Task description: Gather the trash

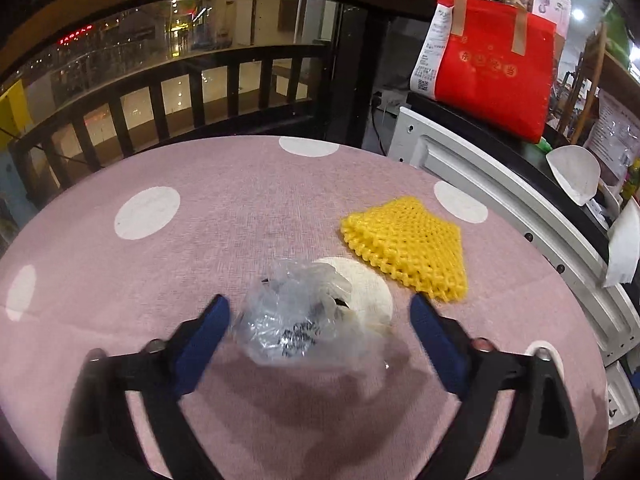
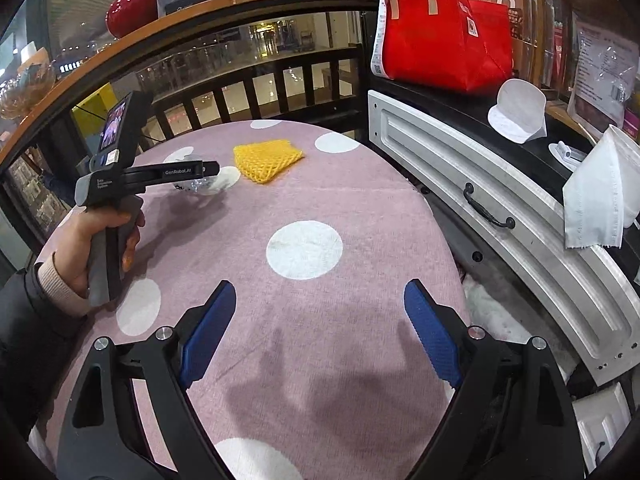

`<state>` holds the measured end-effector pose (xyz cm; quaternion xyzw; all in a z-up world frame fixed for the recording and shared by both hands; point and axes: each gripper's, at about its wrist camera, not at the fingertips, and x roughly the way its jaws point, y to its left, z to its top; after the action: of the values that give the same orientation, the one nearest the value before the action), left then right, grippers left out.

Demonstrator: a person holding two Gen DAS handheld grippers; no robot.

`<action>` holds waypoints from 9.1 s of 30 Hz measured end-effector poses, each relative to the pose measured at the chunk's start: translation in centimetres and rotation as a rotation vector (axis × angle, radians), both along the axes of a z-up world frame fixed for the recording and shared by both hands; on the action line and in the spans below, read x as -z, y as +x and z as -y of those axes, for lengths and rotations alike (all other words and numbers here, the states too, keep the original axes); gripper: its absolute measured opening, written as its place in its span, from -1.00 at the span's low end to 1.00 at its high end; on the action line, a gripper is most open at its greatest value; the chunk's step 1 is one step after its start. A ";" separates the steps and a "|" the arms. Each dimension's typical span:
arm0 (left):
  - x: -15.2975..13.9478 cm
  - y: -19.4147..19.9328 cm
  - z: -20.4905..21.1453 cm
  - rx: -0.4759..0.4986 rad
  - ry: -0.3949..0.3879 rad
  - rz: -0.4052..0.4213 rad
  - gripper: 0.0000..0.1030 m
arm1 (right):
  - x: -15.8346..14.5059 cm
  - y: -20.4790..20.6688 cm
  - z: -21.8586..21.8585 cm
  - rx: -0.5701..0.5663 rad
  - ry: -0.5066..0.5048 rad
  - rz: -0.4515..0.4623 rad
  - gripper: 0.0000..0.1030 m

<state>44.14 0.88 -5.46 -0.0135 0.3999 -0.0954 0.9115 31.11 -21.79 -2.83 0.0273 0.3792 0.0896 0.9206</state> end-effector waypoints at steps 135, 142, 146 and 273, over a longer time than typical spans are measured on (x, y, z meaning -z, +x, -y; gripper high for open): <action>3.8 -33.3 29.9 0.681 -0.068 -0.097 -0.05 | 9.3 -29.2 24.6 0.649 0.061 -0.091 0.27; 6.1 -32.2 32.4 0.675 -0.022 -0.149 -0.03 | 9.0 -30.0 25.0 0.665 0.072 -0.081 0.27; 7.3 -32.0 33.4 0.663 0.009 -0.161 0.23 | 8.7 -30.3 25.1 0.674 0.070 -0.072 0.27; -5.8 -47.1 0.9 -0.012 -0.075 0.518 0.89 | -1.0 -38.2 -0.8 0.501 -0.093 0.479 0.89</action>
<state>-2.99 0.00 0.31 -0.0247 0.1492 -0.1049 0.9829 -7.06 -21.03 -1.83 0.0561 0.1378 -0.1528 0.9770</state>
